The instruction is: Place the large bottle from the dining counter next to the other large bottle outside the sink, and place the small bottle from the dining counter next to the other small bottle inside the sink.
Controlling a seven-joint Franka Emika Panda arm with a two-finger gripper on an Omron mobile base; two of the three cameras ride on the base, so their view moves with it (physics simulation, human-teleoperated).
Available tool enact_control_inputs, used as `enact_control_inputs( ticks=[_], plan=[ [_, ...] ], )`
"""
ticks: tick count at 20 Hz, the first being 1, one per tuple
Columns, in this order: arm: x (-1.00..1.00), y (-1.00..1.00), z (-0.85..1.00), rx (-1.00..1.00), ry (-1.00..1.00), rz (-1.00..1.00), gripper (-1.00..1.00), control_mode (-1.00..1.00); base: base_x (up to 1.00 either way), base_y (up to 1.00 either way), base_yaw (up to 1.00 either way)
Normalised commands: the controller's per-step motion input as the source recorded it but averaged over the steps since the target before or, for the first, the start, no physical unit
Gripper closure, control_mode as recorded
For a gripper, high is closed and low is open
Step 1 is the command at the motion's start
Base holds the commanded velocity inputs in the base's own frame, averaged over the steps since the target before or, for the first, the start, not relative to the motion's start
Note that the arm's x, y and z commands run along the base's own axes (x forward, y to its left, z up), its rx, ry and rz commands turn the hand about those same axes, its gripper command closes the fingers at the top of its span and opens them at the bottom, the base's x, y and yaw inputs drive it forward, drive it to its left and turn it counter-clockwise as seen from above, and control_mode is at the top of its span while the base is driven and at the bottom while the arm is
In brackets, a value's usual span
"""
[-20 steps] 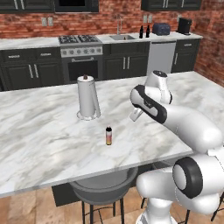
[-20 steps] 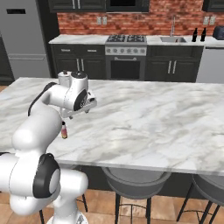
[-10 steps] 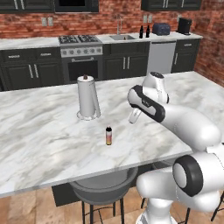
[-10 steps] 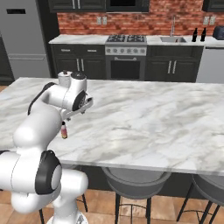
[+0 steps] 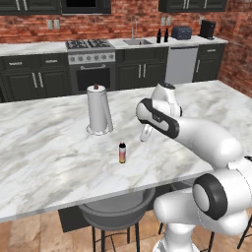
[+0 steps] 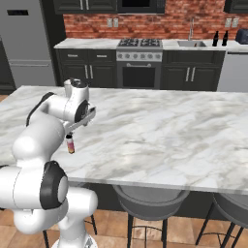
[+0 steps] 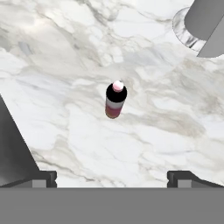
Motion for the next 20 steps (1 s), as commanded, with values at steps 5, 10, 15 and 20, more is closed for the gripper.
enact_control_inputs(
  ticks=[5,10,15,20],
  plan=[
    [0.00,0.28,-0.08,-0.04,-0.01,0.09,-1.00,-1.00,0.00,0.00,0.00],
    [0.00,0.26,-0.09,-0.04,-0.02,0.09,-1.00,-1.00,0.00,0.00,0.00],
    [0.00,0.24,-0.11,-0.04,-0.03,0.09,-1.00,-1.00,0.00,0.00,0.00],
    [0.01,0.19,-0.12,-0.03,-0.04,0.09,-1.00,-1.00,0.00,0.00,0.00]
  ],
)
